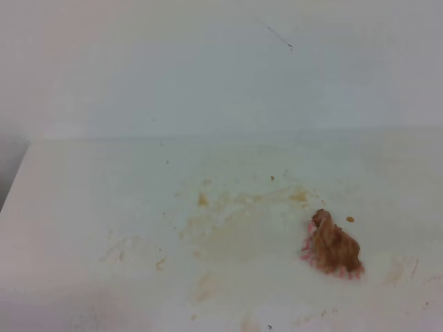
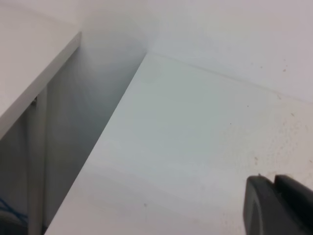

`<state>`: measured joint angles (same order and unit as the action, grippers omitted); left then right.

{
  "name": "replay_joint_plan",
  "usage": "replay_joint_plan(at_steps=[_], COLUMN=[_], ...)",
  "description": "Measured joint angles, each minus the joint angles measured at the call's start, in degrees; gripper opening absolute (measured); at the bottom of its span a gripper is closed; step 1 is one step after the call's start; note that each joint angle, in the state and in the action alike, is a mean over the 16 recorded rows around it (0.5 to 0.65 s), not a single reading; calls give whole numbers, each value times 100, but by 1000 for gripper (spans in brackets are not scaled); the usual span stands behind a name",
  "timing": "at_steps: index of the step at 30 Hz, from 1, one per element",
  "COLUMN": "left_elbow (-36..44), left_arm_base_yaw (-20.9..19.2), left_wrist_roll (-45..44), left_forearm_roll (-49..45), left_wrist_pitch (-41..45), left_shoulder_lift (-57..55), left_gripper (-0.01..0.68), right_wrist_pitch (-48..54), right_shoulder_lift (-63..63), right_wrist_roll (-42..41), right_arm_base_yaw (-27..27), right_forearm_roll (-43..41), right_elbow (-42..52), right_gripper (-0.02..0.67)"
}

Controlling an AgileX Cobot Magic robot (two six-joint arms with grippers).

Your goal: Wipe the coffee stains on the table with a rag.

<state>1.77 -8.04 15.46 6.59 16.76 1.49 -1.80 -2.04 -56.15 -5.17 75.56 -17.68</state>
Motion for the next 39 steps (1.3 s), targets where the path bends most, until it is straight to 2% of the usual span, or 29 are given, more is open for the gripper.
replay_joint_plan(at_steps=[8, 12, 16, 28, 32, 39], left_elbow=[0, 0, 0, 0, 0, 0], left_arm_base_yaw=[0, 0, 0, 0, 0, 0], left_wrist_roll=[0, 0, 0, 0, 0, 0], left_forearm_roll=[0, -1, -3, -2, -2, -3], left_wrist_pitch=[0, 0, 0, 0, 0, 0], left_shoulder_lift=[0, 0, 0, 0, 0, 0], left_gripper=[0, 0, 0, 0, 0, 0], right_wrist_pitch=[0, 13, 58, 329, 467, 1134], right_shoulder_lift=[0, 0, 0, 73, 140, 249], right_wrist_roll=[22, 290, 1068, 4203, 4604, 4712], right_arm_base_yaw=[0, 0, 0, -63, -93, -118], right_forearm_roll=[-13, -299, -1129, -4656, -5279, -5860], right_elbow=[17, 96, 227, 810, 1124, 1665], right_gripper=[-1, -2, -2, -2, -2, -2])
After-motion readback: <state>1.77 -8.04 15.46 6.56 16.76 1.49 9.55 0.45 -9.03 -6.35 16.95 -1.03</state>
